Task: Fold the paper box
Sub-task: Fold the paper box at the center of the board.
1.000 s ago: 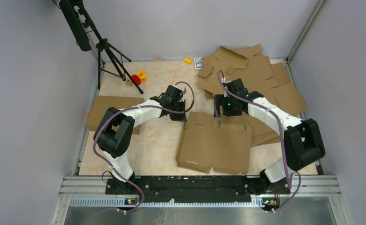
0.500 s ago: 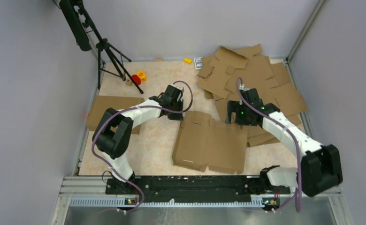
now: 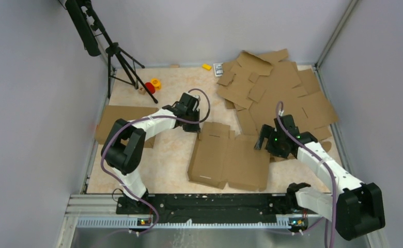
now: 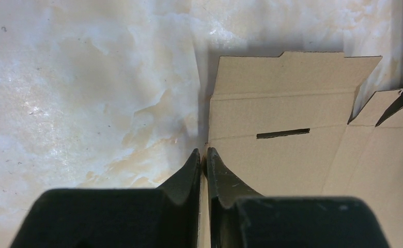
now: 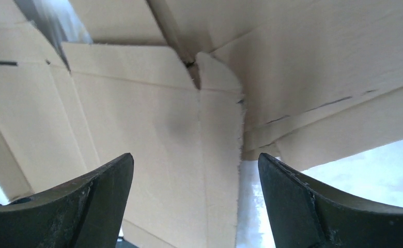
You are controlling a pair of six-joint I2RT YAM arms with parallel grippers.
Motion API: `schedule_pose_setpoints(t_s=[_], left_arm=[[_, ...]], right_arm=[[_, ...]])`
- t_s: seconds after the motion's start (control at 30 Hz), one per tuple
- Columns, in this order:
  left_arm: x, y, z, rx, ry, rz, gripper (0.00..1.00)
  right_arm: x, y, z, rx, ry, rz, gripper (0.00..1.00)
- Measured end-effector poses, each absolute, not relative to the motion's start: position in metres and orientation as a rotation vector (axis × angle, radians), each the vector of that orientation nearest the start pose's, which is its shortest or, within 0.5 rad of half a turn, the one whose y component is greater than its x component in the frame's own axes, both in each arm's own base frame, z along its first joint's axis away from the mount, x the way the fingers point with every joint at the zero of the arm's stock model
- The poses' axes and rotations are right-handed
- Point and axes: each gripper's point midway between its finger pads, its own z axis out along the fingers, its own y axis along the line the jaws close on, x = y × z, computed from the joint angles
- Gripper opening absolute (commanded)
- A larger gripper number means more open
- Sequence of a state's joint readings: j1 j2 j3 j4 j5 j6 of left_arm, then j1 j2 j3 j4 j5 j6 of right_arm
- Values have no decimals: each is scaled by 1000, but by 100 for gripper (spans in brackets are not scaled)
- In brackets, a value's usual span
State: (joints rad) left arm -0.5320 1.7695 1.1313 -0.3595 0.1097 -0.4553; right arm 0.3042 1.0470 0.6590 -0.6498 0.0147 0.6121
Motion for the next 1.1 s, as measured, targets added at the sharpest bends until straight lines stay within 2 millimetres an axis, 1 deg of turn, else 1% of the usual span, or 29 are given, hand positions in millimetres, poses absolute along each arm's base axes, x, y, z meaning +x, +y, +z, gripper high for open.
schedule_pose_setpoints(t_s=[0.03,0.1,0.27,0.37,0.43,0.57,0.63,0.8,0.9,0.97,1.1], left_arm=[[331,-239,48,145,2642,-504,10],[330,-240,48,144,2644,-512,12],[330,-241,48,134,2646,-531,18],[329,-243,47,129,2650,-560,18],[327,-245,48,134,2652,-578,20],[325,-250,50,141,2654,-617,25],[324,-252,51,144,2653,-636,27],[323,-257,53,150,2648,-672,28],[323,-260,55,154,2643,-693,28],[323,-260,55,156,2643,-700,29],[322,-261,55,153,2645,-703,29]], right_arm=[[214,95,70,406,2624,337,86],[213,104,70,396,2633,405,80],[214,127,81,340,2617,581,61],[216,139,90,307,2588,678,50],[218,145,96,283,2568,731,46],[218,158,104,235,2547,831,46],[219,162,105,220,2547,866,42],[219,168,100,194,2569,902,30],[220,172,104,173,2554,934,13],[223,175,107,155,2536,958,6],[226,181,114,131,2498,1010,4]])
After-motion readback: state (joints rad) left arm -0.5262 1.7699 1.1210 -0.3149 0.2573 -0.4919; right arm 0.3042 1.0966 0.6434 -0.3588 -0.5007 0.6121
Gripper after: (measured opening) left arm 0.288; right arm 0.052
